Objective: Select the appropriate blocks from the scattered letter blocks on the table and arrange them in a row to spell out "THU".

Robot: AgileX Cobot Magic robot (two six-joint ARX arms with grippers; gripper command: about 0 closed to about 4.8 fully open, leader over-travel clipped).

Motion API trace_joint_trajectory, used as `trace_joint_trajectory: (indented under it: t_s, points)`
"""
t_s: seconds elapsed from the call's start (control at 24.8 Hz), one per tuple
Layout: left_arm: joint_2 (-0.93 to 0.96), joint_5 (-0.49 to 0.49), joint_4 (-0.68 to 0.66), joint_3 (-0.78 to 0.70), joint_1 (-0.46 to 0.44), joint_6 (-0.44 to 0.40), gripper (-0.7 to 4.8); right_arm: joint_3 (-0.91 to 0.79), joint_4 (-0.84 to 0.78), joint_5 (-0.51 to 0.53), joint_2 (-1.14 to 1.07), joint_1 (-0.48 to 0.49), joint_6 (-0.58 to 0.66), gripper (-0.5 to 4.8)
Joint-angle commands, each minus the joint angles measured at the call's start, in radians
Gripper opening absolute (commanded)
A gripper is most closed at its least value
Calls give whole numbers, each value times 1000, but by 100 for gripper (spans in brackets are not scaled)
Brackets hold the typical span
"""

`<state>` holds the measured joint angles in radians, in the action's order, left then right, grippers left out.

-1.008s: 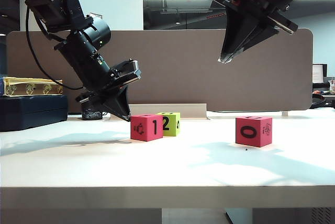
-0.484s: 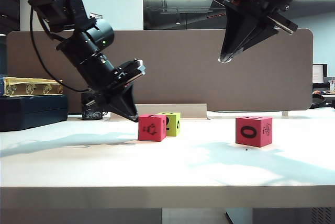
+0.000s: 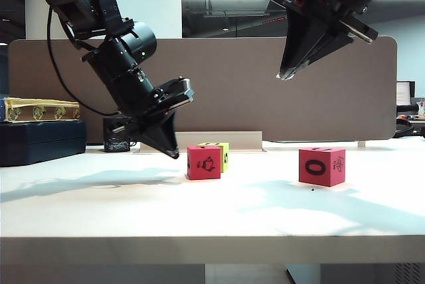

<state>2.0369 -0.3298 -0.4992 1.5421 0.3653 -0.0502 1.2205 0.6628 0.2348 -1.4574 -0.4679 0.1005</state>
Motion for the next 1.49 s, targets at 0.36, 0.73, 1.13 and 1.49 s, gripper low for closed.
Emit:
trace_joint_trajectory:
  t_s: [0.36, 0.73, 1.13, 1.49]
  points:
    - [-11, 102, -117, 191, 3, 48, 224, 6, -60, -314, 3, 3, -53, 29]
    - [1, 79, -68, 225, 55, 90, 241, 6, -60, -357, 3, 8, -80, 212]
    - [85, 136, 67, 226, 113, 110, 247, 6, -5, -367, 3, 8, -82, 212]
    - [103, 135, 150, 226, 113, 110, 279, 6, 13, -333, 3, 8, -78, 212]
